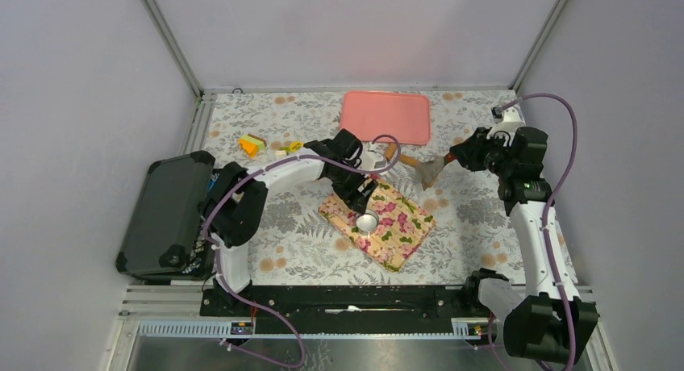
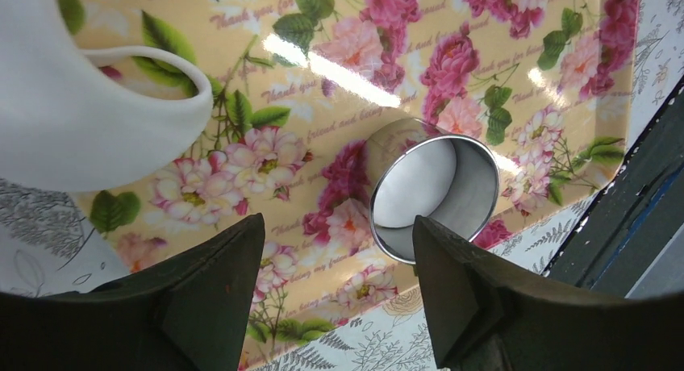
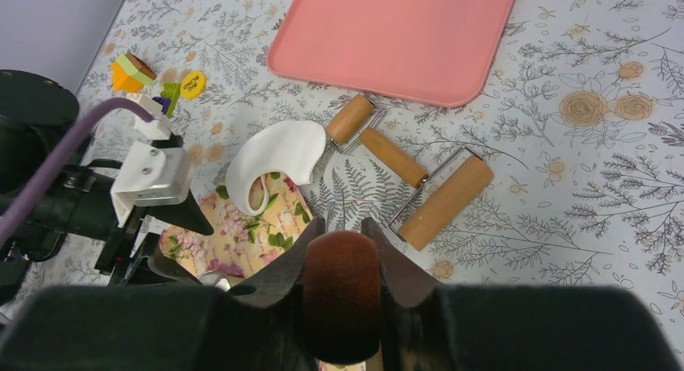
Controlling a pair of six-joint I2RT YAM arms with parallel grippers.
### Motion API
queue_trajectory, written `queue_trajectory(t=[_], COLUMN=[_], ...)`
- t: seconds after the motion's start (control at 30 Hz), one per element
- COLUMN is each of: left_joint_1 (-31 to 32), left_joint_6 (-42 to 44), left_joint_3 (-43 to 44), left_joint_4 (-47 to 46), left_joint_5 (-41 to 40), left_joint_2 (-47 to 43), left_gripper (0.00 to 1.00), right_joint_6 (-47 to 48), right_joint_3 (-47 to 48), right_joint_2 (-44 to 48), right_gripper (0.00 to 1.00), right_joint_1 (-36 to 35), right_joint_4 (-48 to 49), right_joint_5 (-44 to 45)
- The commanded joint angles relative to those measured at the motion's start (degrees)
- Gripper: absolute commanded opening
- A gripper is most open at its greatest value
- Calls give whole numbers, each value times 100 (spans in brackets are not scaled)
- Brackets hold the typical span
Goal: Roll out the dumpling wrappers from the dough
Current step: Pick up the dumpling mold from the work surface, then place the dumpling mold at the center of the board.
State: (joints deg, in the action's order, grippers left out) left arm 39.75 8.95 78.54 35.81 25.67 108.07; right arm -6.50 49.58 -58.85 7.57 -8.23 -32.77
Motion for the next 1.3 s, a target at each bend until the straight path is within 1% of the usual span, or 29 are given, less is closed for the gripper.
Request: queue_trajectory(t=[0.0,0.3,0.47,0.5,0.53,0.6,0.63,0.87,1.0,1.07,1.2,1.27], left_joint_1=[45,144,173,174,173,169,159,-211,-594,-817,-1251,-1434], left_joint_6=[-59,-26,1,1,1,-6,-14,-3,47,67,-45,-151], left_joint_3=[313,297,341,352,359,365,359,225,179,225,370,386], left_joint_4=[75,114,176,194,198,186,175,167,179,220,304,308], left_joint_5=[-22,118,218,236,252,246,280,1087,1399,1219,207,-275], left_joint_2=[147,297,412,429,446,434,407,-291,-761,-918,-961,-919], left_gripper=[70,63,55,51,43,12,0,0,0,0,0,0], right_joint_6=[-45,-43,-15,-18,-18,-24,-31,-55,-78,-103,-261,-401], right_joint_3=[-16,-54,-70,-69,-71,-72,-77,-80,-117,-160,-238,-367], right_joint_2=[247,427,501,520,530,542,534,474,463,447,367,356], right_gripper=[0,0,0,0,0,0,0,0,0,0,0,0], right_joint_1=[25,68,78,85,86,86,93,109,109,113,111,106], right_joint_4=[335,333,339,337,333,335,332,333,400,474,654,939], right_joint_5=[-172,-121,-77,-72,-71,-72,-67,-58,-195,-390,-736,-908])
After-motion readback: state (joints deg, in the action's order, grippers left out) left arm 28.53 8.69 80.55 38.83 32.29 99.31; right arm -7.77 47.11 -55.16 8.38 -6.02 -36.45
